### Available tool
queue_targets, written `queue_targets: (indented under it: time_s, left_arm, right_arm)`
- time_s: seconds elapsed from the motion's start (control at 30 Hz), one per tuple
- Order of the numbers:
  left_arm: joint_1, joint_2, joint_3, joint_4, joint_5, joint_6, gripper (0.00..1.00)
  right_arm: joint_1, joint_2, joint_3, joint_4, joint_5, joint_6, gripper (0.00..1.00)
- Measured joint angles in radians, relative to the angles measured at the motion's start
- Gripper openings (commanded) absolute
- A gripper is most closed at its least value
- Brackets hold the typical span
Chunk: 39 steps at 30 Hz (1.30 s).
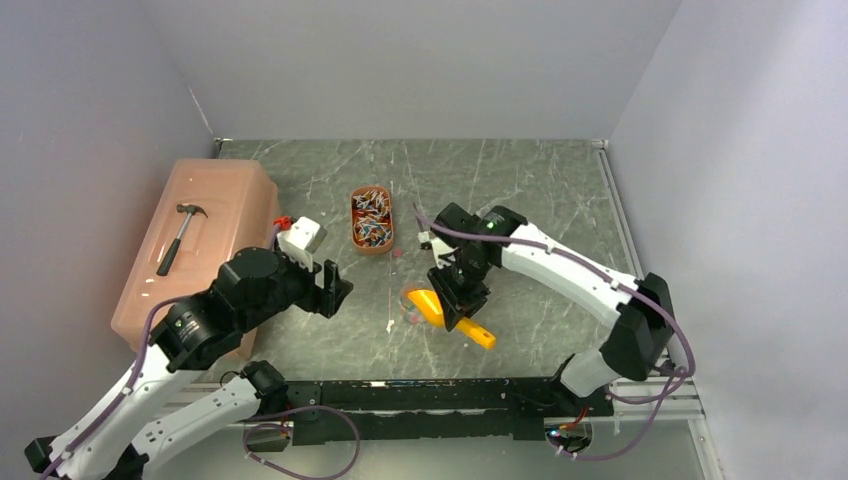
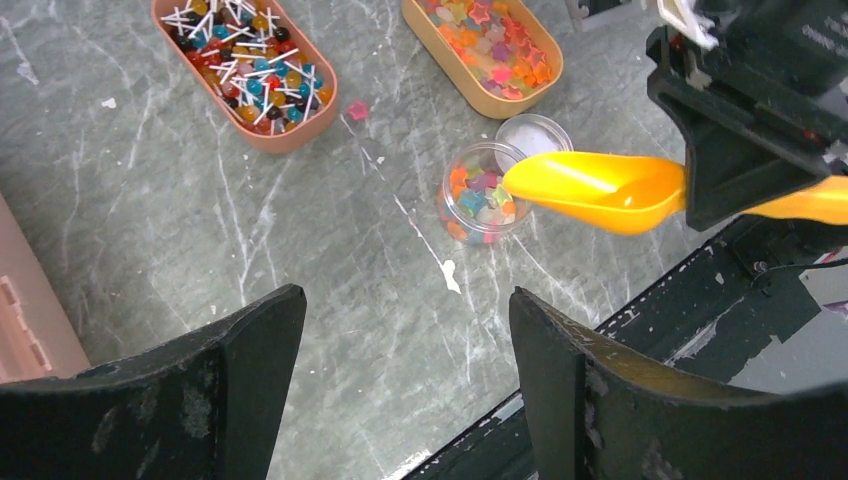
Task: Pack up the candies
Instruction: Place the fake candies in the packing bottle, then adjust the spatula.
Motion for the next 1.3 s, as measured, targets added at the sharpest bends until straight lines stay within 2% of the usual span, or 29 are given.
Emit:
queue_targets:
  time_s: [0.4,0.67,1.03,1.3]
  left_arm:
    - [0.002,0.106,0.001,0.022,0.111,-0.076,0.80]
    - [0.002,0.212,0.063,0.016,0.200,-0.122,0.81]
    - [0.002,0.349,0.073,0.040,0.297,-0.158,0.80]
    - [0.002,0.392,0.083,0.045,0.325,-0.171,0.80]
  right_arm:
    - [0.208,-0.317,-0.253,0.321,0.238,-0.092,0.00]
    - [0.253,-0.448,-0.387,0.511,0.319,-0.217,0.00]
    - [0.305,-0.584,-0.428,0.606,0.336,-0.372,0.00]
    - [0.335,-0.612,-0.428,0.616,0.354,-0.433,0.00]
